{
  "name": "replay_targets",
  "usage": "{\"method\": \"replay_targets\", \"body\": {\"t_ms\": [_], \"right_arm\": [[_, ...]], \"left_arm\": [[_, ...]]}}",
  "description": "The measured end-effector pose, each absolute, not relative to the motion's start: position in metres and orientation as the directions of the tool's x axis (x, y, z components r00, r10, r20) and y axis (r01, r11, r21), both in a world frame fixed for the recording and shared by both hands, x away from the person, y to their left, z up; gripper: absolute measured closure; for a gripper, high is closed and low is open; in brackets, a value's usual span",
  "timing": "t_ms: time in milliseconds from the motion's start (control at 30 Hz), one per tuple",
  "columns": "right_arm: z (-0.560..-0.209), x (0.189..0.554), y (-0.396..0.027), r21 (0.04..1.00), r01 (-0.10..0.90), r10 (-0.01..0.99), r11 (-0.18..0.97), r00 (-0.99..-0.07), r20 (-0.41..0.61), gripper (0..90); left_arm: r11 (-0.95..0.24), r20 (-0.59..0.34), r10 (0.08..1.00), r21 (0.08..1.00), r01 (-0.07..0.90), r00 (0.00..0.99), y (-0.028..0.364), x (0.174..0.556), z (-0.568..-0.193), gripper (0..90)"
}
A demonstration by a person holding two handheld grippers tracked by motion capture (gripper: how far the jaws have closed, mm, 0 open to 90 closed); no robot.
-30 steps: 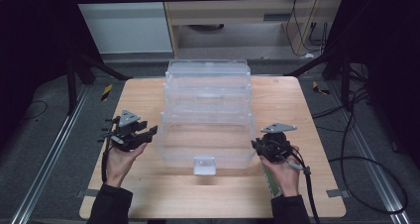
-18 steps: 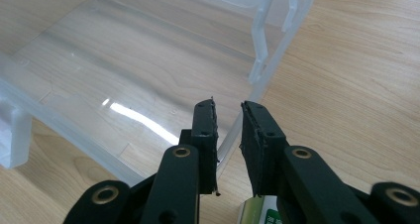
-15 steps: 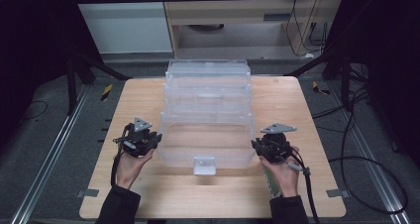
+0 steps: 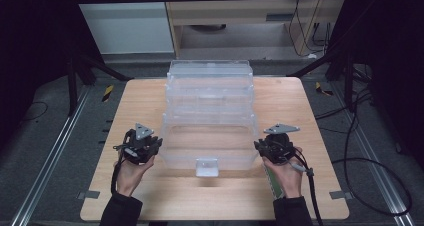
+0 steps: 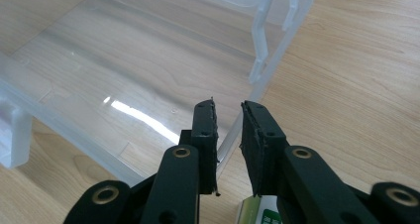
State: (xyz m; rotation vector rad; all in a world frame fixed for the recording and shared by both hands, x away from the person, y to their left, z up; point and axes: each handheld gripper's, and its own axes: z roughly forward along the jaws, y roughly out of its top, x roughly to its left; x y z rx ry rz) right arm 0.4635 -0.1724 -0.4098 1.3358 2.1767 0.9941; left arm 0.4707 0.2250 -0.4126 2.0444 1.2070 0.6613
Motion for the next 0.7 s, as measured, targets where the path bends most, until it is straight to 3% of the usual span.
{"method": "replay_targets", "body": {"t_ms": [233,567,700], "right_arm": [[-0.409,0.464,-0.172,0.741,0.608,0.891,0.286,-0.453,0.028,76.7],[-0.405,0.462,-0.174,0.755,0.599,0.912,0.266,-0.41,0.004,62.4],[-0.395,0.456,-0.178,0.758,0.596,0.916,0.263,-0.402,-0.002,56.7]], "left_arm": [[-0.378,0.111,0.882,0.745,0.55,0.457,0.224,0.472,-0.412,76.7],[-0.347,0.072,0.886,0.759,0.551,0.459,0.231,0.475,-0.421,53.7],[-0.331,0.057,0.887,0.769,0.547,0.457,0.232,0.475,-0.424,50.7]]}}
